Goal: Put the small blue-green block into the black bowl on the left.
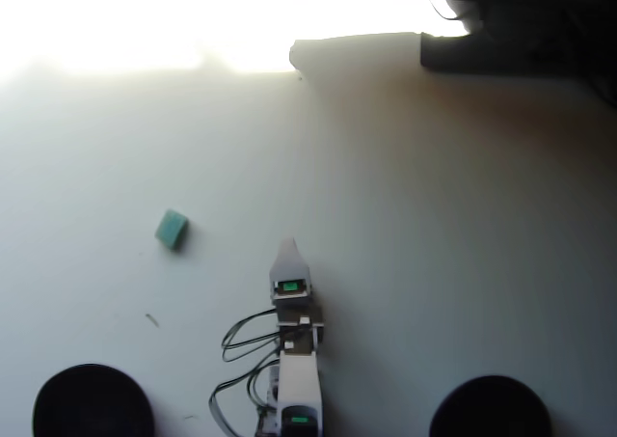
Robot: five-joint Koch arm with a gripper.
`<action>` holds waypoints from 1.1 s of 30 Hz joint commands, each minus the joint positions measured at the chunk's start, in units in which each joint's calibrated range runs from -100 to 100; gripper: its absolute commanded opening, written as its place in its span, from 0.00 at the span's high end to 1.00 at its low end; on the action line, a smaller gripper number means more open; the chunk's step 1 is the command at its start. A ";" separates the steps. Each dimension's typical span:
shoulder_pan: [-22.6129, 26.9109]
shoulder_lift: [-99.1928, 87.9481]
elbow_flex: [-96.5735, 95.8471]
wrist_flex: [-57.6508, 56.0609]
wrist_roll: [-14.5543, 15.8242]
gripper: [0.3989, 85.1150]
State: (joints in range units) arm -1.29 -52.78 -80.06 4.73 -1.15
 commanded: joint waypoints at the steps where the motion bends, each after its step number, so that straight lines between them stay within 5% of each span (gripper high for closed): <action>1: 0.49 0.13 -0.54 -3.07 -2.49 0.43; 22: 0.98 -0.62 -0.26 -2.74 -2.88 0.43; 33: 7.08 -3.73 2.79 -4.12 -8.60 0.46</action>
State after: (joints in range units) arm 4.57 -55.18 -79.50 1.60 -8.38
